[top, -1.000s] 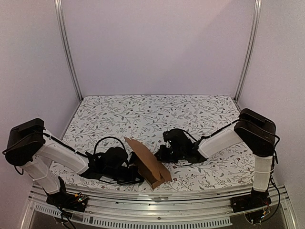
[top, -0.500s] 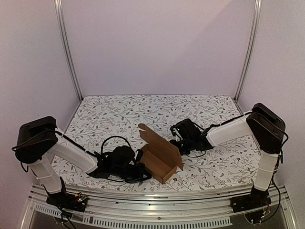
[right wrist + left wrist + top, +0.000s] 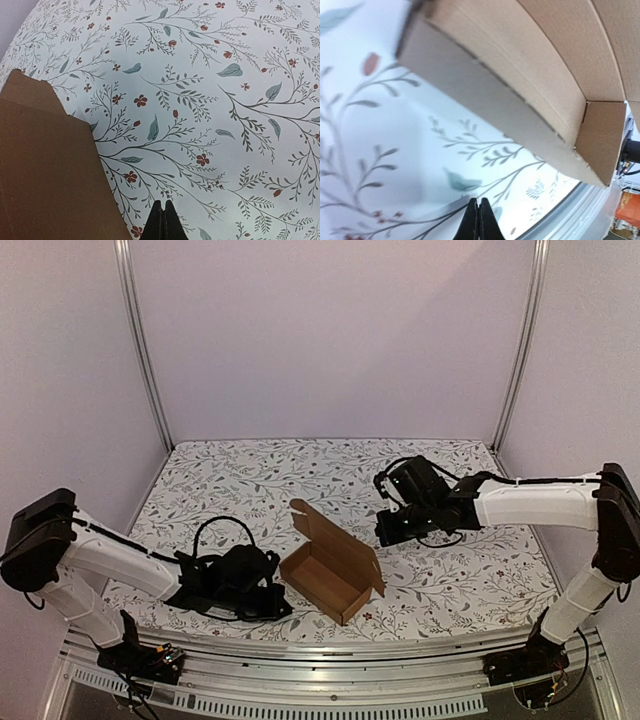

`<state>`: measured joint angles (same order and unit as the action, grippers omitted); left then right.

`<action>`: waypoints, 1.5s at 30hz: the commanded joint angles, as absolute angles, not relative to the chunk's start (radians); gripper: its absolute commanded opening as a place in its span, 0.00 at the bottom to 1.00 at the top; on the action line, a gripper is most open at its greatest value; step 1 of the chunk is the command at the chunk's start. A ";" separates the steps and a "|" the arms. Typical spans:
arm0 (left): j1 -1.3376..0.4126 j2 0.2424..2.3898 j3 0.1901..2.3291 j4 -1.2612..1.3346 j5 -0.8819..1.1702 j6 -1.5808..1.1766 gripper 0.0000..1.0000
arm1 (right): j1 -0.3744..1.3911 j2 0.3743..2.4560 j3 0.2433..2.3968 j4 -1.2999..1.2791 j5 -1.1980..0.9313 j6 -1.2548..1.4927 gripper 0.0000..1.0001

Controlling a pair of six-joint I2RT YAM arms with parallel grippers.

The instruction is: Fold the paper box

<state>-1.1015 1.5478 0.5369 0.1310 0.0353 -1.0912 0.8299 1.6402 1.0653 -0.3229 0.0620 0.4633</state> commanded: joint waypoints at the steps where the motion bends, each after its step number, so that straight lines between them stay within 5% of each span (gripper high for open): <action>1: -1.106 1.404 0.532 -0.210 -0.136 -0.990 0.00 | 0.825 1.500 0.992 -0.402 0.101 0.463 0.00; 16: -0.788 1.431 0.646 -0.146 -0.010 -0.736 0.00 | 0.964 1.172 0.516 -0.179 0.047 0.901 0.00; 36: -0.698 1.714 0.701 0.220 0.345 -0.711 0.00 | 1.090 1.682 0.390 0.638 -0.064 1.257 0.00; 45: -0.711 1.728 0.658 0.262 0.403 -0.712 0.00 | 1.092 1.774 0.384 0.704 -0.006 1.292 0.00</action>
